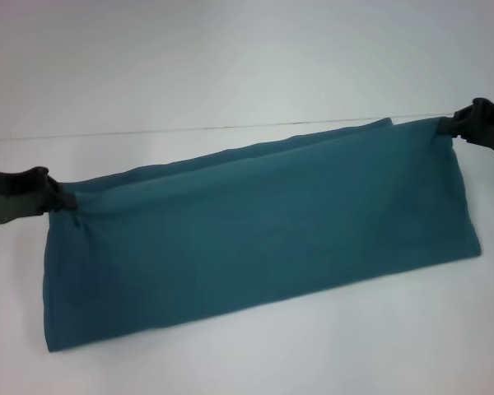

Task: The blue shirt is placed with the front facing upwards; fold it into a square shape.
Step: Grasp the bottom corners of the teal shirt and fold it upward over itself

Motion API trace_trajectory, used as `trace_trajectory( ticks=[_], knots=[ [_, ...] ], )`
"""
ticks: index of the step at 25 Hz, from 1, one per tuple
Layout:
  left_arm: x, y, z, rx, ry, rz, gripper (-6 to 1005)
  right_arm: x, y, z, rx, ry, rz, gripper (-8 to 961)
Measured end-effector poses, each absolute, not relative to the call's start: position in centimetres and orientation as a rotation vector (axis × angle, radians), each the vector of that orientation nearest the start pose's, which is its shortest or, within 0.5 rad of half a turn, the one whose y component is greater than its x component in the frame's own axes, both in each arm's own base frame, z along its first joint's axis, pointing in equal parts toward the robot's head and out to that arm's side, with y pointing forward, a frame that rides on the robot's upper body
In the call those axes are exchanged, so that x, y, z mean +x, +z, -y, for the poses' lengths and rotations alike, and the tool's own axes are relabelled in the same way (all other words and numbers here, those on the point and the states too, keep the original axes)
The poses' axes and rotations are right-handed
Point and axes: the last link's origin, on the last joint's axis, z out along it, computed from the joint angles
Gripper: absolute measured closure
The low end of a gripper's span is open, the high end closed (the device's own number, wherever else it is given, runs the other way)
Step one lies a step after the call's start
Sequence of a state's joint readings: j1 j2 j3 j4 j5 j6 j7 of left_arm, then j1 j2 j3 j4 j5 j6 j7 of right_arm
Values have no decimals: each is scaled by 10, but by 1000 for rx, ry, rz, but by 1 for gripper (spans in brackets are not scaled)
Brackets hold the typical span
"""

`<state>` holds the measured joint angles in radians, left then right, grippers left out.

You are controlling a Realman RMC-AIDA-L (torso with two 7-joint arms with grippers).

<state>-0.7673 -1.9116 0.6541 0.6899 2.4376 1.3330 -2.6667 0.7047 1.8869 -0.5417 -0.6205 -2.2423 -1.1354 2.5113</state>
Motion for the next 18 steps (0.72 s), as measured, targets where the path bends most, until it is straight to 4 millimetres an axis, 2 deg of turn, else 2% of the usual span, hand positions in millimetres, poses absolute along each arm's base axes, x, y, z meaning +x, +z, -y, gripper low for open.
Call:
trace_trajectory(
  ticks=[10, 18],
  knots=[
    [-268, 66, -435, -1887, -405, 1818, 965, 292, 74, -452, -1758, 556, -1660, 904],
    [-278, 58, -445, -1778, -425, 1801, 965, 283, 53, -463, -1728, 535, -1615, 904]
  ],
)
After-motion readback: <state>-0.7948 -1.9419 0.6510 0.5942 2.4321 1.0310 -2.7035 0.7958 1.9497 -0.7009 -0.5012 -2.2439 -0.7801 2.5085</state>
